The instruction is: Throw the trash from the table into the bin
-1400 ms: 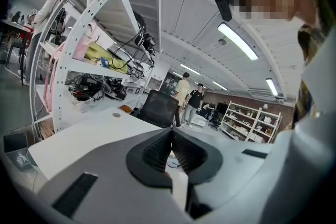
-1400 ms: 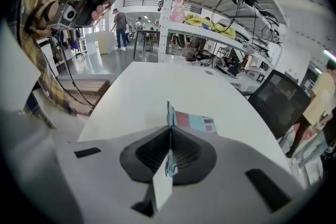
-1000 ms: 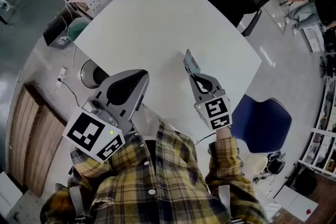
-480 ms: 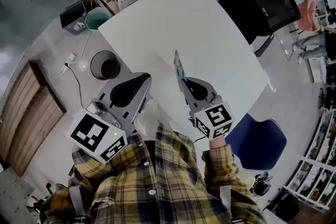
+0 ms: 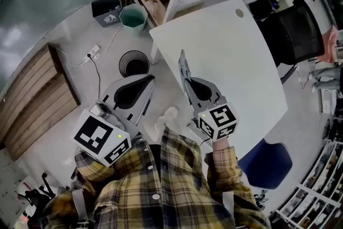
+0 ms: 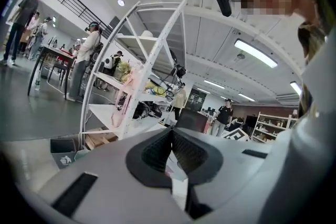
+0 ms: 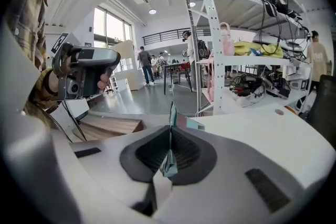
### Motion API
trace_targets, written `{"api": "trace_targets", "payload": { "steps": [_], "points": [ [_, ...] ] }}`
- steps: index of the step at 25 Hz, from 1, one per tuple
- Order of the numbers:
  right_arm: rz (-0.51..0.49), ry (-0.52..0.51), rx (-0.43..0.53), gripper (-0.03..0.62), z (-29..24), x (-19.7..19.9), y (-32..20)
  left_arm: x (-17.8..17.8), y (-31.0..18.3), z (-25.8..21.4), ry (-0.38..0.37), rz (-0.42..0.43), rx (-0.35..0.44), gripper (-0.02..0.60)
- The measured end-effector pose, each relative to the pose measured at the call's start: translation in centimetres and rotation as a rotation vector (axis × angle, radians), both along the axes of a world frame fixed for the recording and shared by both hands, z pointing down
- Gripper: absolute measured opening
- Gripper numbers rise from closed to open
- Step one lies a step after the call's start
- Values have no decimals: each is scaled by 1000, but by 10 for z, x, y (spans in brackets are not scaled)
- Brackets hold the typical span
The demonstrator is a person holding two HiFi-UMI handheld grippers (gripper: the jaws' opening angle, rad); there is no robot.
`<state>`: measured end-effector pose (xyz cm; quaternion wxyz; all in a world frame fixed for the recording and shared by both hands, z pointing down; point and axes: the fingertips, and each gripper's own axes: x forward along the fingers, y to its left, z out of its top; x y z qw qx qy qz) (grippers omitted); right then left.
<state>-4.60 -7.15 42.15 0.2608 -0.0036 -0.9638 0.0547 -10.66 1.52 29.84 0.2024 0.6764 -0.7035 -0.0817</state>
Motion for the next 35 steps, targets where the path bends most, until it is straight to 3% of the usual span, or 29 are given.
{"api": "trace_targets", "payload": {
  "steps": [8,14,19,25,35],
  "points": [
    [-58,18,-32,0,18,-122,64,-127,80,8,-16,-104,-50,8],
    [-76,52,-50,0,45,-191,91,-186,119,35,31,-147,-97,8],
    [-76,88,-98,0,77,-222,98,-209,119,66,37,-130,-138,8],
    [-86,168,-193,0,145,-232,94,-218,97,120,30,-140,-176,8],
    [-78,309,-258,0,294,-244,76,-218,78,252,186,-215,-250,8]
  ]
}}
